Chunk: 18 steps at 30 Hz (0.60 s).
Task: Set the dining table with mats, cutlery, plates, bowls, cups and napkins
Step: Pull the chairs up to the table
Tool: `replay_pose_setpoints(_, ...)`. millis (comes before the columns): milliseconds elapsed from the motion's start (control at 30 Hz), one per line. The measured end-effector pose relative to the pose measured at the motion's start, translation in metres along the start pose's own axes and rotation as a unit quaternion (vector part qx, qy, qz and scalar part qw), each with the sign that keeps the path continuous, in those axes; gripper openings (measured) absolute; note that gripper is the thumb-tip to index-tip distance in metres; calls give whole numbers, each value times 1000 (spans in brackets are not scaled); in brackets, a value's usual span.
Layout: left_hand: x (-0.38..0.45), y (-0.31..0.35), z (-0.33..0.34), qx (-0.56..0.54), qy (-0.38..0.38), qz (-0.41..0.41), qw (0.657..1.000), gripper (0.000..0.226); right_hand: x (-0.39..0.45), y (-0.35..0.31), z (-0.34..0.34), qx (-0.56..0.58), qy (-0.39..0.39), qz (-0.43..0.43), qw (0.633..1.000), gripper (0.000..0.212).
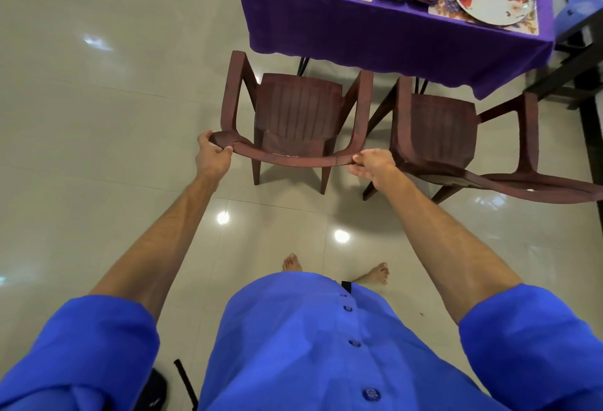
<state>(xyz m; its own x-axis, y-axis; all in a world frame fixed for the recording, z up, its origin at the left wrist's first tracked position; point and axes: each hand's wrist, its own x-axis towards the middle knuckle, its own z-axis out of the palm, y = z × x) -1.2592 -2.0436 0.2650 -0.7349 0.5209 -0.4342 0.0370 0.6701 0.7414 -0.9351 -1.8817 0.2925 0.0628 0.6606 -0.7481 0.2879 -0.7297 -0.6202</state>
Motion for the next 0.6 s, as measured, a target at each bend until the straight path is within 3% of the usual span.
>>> replay_pose_setpoints(100, 6, -6, -13, 9, -17, 3, 1000, 79, -2, 1, -6, -31, 13, -27, 999, 17)
replay_pose_setpoints(300, 24, -10, -37, 81, -51, 63, 993, 63, 7, -1, -1, -127, 56, -11, 990, 24)
replay_pose_setpoints(467, 32, -4, -48, 150, -68, 99, 981, 64, 0, -31, 28, -390, 98, -123, 907, 27)
replay_pose_setpoints(600, 40, -5, -62, 153, -82, 120, 977, 48, -13, -50, 71, -481, 26, -153, 863, 22)
